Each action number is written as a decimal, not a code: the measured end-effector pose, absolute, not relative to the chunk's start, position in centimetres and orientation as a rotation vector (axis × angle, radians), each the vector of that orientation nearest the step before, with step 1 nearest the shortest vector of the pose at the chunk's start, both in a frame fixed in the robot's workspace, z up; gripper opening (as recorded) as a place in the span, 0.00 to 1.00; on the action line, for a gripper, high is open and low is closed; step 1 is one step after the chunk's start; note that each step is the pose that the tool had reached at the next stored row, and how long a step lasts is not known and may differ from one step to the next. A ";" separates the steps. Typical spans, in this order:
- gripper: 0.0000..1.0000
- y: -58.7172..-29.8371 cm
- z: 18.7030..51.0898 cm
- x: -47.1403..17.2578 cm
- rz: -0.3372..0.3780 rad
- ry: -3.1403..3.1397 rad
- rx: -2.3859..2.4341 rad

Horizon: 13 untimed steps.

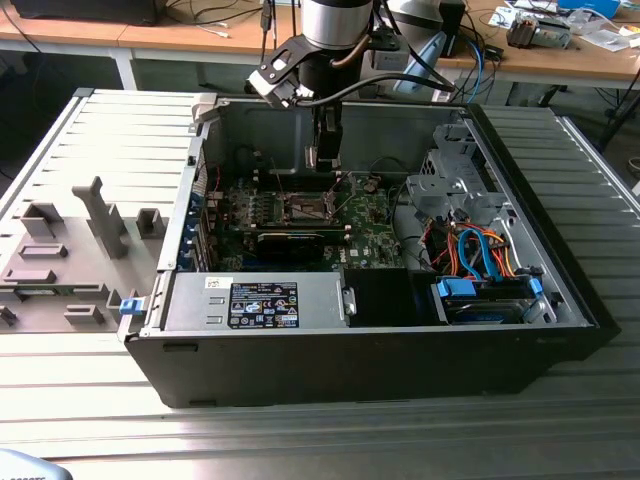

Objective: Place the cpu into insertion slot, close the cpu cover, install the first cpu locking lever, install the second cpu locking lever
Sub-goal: 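Place the cpu into insertion slot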

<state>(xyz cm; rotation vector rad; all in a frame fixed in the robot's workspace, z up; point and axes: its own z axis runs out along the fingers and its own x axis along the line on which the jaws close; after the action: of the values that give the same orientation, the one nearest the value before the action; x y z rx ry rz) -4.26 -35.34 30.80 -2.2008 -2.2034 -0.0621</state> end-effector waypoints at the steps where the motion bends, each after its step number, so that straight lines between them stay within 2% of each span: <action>1: 0.54 -35.3 30.8 -4.3 -0.062 -2.203 -2.201; 13: 0.54 -35.3 30.8 -4.3 -0.062 -2.193 -2.211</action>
<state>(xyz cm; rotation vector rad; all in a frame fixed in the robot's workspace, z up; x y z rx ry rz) -4.26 -35.34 30.81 -2.2110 -2.1934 -0.0622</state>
